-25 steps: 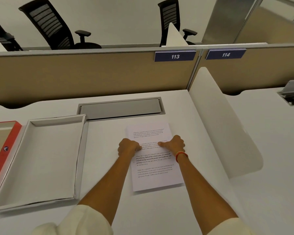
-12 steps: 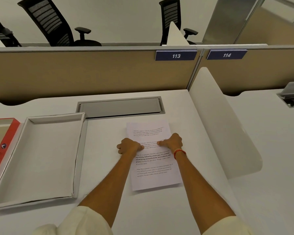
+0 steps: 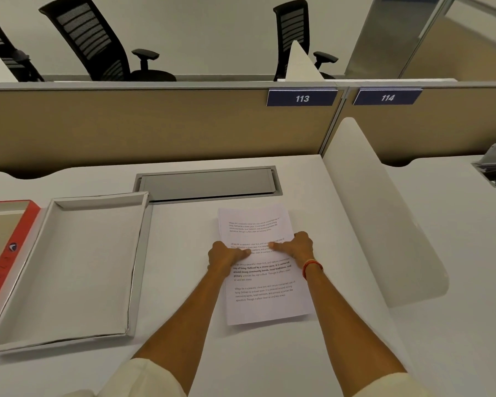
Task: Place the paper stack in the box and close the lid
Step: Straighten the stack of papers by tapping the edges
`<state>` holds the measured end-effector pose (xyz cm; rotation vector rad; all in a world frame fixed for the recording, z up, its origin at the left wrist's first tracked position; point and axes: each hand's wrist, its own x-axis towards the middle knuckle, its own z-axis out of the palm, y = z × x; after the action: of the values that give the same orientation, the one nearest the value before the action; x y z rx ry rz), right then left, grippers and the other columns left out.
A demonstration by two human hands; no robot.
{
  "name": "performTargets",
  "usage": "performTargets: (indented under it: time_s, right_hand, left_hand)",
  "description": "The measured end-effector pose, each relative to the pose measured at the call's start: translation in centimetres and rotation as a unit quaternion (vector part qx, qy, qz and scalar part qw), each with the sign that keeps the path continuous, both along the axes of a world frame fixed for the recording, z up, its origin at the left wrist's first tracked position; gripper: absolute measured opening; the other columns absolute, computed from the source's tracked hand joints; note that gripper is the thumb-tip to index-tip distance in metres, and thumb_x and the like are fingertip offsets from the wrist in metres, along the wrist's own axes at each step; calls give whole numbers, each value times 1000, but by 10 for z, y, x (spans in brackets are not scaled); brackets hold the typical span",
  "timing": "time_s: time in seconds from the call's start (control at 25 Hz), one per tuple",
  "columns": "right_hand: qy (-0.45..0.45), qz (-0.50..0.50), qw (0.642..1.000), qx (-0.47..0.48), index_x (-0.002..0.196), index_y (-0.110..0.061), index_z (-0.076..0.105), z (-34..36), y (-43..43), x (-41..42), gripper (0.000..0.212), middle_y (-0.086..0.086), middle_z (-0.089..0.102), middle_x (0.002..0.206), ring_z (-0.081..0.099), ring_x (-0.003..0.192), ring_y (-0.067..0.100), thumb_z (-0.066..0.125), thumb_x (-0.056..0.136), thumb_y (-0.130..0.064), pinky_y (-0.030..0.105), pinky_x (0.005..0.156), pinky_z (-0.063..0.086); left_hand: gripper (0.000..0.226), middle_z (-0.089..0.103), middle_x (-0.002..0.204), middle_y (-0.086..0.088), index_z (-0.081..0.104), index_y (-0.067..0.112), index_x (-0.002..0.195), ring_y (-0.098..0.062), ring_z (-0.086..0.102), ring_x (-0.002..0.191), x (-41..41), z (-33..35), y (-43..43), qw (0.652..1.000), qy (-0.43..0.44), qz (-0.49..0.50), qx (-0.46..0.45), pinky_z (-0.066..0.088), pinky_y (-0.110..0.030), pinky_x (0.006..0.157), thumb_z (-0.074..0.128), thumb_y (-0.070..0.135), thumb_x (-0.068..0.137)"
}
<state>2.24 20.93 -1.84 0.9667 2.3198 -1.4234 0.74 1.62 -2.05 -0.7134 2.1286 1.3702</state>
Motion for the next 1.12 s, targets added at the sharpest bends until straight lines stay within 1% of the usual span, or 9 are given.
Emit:
performTargets:
  time_s: [0.12,0.2,0.4,0.48,0.64,0.68,0.8,0.96,1.12]
  right_hand:
    - [9,14,999,-41,110,2,67,1,3,4,54,19,73,111,72,98,37,88,69,-27,43,83,61]
    - [27,6,997,-75,112,1,66,9,4,6,58,18,73,110,72,96,36,90,66,-25,49,85,60]
    - [137,-21,983,-124,104,-8,67,49,13,5,72,7,77,99,77,81,25,98,45,-33,44,71,65]
    - [198,-19,970,-136,102,-13,69,64,14,4,71,2,78,96,78,79,20,99,42,-36,41,69,65]
    - [303,13,942,-143,101,-28,71,79,11,11,54,-5,77,99,76,87,12,96,53,-34,28,66,63]
    - [320,24,936,-142,102,-31,72,79,11,14,52,-6,77,100,75,89,11,95,55,-33,25,65,62]
    - [342,48,927,-145,109,-28,71,74,14,21,55,-4,77,103,74,95,15,93,59,-33,28,69,63]
    - [348,67,924,-145,116,-25,69,69,17,24,59,-2,77,107,74,97,17,92,62,-30,34,73,64]
    - [347,73,923,-149,117,-25,69,64,19,23,60,-1,76,108,73,98,19,92,62,-28,37,75,64]
  left_hand:
    - [64,68,119,-19,60,1,118,-36,67,105,5,1,-4,999,26,6,25,57,-48,89,89,23,65]
    - [63,70,117,-18,62,4,118,-36,69,103,7,5,-6,997,53,8,56,58,-51,88,89,23,65]
    - [65,71,113,-9,59,16,117,-30,72,95,1,39,-10,978,163,34,122,61,-52,79,91,25,61]
    - [64,71,111,-5,59,20,115,-26,72,93,-4,54,-11,964,213,36,154,62,-49,75,91,23,60]
    - [63,70,104,12,60,27,118,-13,70,90,-3,69,-17,935,312,15,167,60,-24,69,90,25,63]
    - [61,71,103,14,61,28,118,-12,71,90,-1,69,-19,928,331,5,170,59,-21,68,89,25,64]
    - [60,71,106,13,61,27,120,-9,71,94,5,67,-25,918,354,-16,179,59,-21,72,87,25,67]
    - [63,71,113,4,61,24,123,-19,70,99,9,62,-29,911,369,-38,181,59,-28,78,87,27,66]
    - [62,71,111,6,61,29,119,-19,70,99,9,59,-31,910,371,-34,182,59,-25,76,87,29,63]
